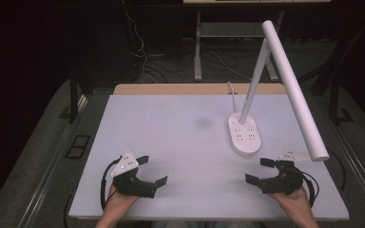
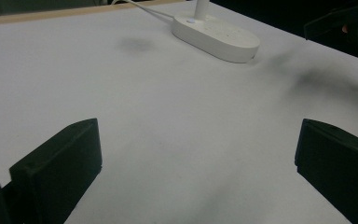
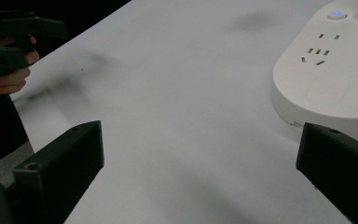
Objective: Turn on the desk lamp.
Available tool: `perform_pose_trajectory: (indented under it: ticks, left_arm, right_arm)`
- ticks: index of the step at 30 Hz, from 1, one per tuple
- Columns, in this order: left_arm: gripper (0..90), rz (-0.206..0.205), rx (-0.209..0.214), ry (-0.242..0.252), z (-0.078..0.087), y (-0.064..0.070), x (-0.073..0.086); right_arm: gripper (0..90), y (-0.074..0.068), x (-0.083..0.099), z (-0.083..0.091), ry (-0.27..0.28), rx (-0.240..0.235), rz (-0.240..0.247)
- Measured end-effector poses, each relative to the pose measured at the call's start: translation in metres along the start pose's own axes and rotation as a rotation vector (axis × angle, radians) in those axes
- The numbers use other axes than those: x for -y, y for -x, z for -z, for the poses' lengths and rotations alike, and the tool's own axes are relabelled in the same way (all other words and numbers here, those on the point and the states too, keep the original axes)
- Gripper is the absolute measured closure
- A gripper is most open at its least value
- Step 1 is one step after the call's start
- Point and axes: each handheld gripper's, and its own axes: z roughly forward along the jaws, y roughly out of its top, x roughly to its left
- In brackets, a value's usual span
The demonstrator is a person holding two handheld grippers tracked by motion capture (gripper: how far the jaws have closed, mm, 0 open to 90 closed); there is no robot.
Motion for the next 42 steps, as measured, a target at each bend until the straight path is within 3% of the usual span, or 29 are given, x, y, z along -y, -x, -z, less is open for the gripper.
perform_pose_trajectory:
  ticks: [22,36,42]
  left_arm:
    - [0.0,-0.003,0.004,-0.016,-0.001,0.000,0.002]
    - [0.0,-0.002,0.012,-0.033,-0.004,0.003,0.004]
    - [0.0,-0.001,0.011,-0.035,-0.003,0.003,0.005]
  right_arm:
    - [0.3,0.001,-0.001,0.003,-0.045,-0.008,0.021]
    - [0.3,0.002,-0.005,0.005,-0.071,-0.007,0.016]
    - [0.3,0.009,-0.011,0.011,-0.069,-0.010,-0.011]
